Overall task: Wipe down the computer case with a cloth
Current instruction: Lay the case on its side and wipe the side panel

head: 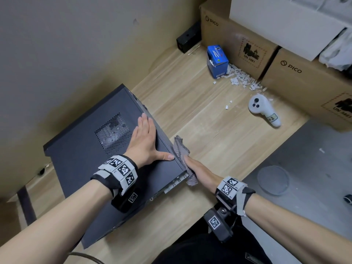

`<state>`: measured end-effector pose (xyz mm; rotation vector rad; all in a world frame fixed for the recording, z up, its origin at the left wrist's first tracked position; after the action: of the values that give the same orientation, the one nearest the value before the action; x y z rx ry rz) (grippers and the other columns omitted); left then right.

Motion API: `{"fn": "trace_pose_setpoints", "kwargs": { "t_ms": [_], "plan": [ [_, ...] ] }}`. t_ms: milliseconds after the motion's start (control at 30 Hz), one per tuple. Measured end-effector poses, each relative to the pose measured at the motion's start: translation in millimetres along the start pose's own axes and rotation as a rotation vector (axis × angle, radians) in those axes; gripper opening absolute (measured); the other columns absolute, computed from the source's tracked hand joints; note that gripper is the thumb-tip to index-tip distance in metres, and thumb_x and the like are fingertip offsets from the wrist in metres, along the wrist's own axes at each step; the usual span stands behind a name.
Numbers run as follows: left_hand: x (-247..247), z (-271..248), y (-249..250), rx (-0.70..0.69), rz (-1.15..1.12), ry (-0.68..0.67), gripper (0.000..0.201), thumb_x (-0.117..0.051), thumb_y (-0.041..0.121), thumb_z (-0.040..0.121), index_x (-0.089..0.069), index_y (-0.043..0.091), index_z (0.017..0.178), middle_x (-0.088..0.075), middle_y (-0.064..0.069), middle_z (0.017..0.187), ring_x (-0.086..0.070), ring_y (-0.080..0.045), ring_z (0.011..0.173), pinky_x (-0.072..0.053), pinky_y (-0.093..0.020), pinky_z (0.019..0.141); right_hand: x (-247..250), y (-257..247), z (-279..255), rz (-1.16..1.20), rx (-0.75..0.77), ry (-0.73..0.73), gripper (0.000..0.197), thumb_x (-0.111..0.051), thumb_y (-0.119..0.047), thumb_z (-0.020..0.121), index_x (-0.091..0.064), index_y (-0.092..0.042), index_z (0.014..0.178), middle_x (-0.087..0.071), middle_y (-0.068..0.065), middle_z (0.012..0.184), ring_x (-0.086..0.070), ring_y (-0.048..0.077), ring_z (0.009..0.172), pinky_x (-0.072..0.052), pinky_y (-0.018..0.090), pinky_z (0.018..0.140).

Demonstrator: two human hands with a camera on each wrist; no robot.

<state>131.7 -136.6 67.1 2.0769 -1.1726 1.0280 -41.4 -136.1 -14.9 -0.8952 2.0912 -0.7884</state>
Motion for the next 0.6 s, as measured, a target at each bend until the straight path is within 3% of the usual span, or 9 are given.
{"fn": "trace_pose_setpoints", "kwargs": {
  "t_ms": [67, 167, 200, 300, 367, 500, 533, 600],
  "plan": [
    [0.4, 0.3, 0.4, -0.004, -0.006, 0.007, 0.149, -0.07, 0.077, 0.058, 0.019, 0.001, 0.151, 0.031, -0.018, 0.156, 0.027, -0.029, 0.145, 0.006, -0.041, 0.12, -6.1, -11.6, -12.2, 0.062, 0.033, -0.005, 0.053, -0.025, -0.042, 0.107, -0.03, -0.019, 0.154, -0.039, -0.007, 0.155, -0.036, 0.004, 0.141, -0.025, 0.029, 0.121],
    [1.0, 0.2, 0.7, -0.009, -0.009, 0.009, 0.147, -0.071, 0.073, 0.06, 0.019, 0.0, 0.151, 0.031, -0.019, 0.156, 0.027, -0.03, 0.145, 0.005, -0.041, 0.12, -16.3, -25.0, -14.4, 0.031, 0.078, -0.04, 0.042, -0.021, -0.041, 0.107, -0.033, -0.037, 0.147, -0.037, -0.03, 0.148, -0.028, -0.009, 0.141, -0.017, 0.017, 0.119],
    [1.0, 0.0, 0.5, -0.012, -0.009, 0.011, 0.147, -0.071, 0.074, 0.06, 0.018, 0.0, 0.15, 0.031, -0.019, 0.156, 0.027, -0.03, 0.145, 0.005, -0.041, 0.12, -18.5, -28.9, -11.1, 0.006, 0.088, -0.044, 0.043, -0.019, -0.042, 0.107, -0.027, -0.038, 0.149, -0.031, -0.029, 0.151, -0.023, -0.008, 0.143, -0.015, 0.017, 0.118],
    [-0.2, -0.3, 0.5, -0.008, -0.013, 0.012, 0.149, -0.07, 0.076, 0.058, 0.018, 0.0, 0.15, 0.031, -0.019, 0.156, 0.027, -0.03, 0.145, 0.005, -0.041, 0.12, -15.4, -36.6, 7.9, -0.053, 0.091, -0.039, 0.056, -0.015, -0.053, 0.104, -0.01, -0.034, 0.157, -0.01, -0.009, 0.164, -0.009, 0.006, 0.15, -0.007, 0.036, 0.124],
    [0.2, -0.1, 0.4, -0.001, -0.01, 0.014, 0.15, -0.07, 0.078, 0.057, 0.018, 0.0, 0.15, 0.03, -0.019, 0.156, 0.027, -0.029, 0.145, 0.005, -0.042, 0.12, -12.9, -38.4, 21.7, -0.099, 0.069, -0.034, 0.059, -0.013, -0.057, 0.103, -0.007, -0.035, 0.157, -0.004, -0.007, 0.165, -0.003, 0.01, 0.152, -0.005, 0.041, 0.125],
    [0.7, 0.0, 1.0, 0.009, -0.009, 0.003, 0.15, -0.071, 0.078, 0.057, 0.018, 0.0, 0.151, 0.031, -0.018, 0.156, 0.027, -0.029, 0.145, 0.004, -0.042, 0.121, -7.0, -29.8, 29.3, -0.111, 0.044, -0.039, 0.059, -0.012, -0.059, 0.102, -0.004, -0.038, 0.157, -0.011, -0.015, 0.163, -0.011, 0.004, 0.15, -0.01, 0.031, 0.122],
    [1.2, -0.2, 1.6, 0.011, -0.014, 0.002, 0.15, -0.071, 0.077, 0.057, 0.018, 0.0, 0.151, 0.031, -0.018, 0.156, 0.027, -0.029, 0.145, 0.004, -0.042, 0.121, -4.8, -25.0, 27.9, -0.124, 0.048, -0.041, 0.058, -0.012, -0.059, 0.102, -0.004, -0.041, 0.156, -0.026, -0.023, 0.157, -0.025, -0.002, 0.144, -0.019, 0.025, 0.119],
    [1.7, -0.3, 1.9, 0.012, -0.015, 0.006, 0.15, -0.072, 0.076, 0.057, 0.017, 0.0, 0.151, 0.03, -0.019, 0.156, 0.026, -0.029, 0.146, 0.003, -0.042, 0.121, 2.2, -11.2, 19.6, -0.171, 0.015, -0.026, 0.055, -0.012, -0.058, 0.102, -0.011, -0.038, 0.154, -0.06, -0.04, 0.114, -0.056, -0.018, 0.107, -0.039, 0.007, 0.096]
  ]
}}
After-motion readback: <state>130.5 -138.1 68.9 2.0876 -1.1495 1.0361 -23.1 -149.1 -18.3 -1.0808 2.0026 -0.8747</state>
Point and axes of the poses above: each hand's wrist, its own z-axis towards the middle knuckle, its own x-axis out of the back of the hand, y = z × x, the point moved 6 cm from there along z, towards the middle knuckle
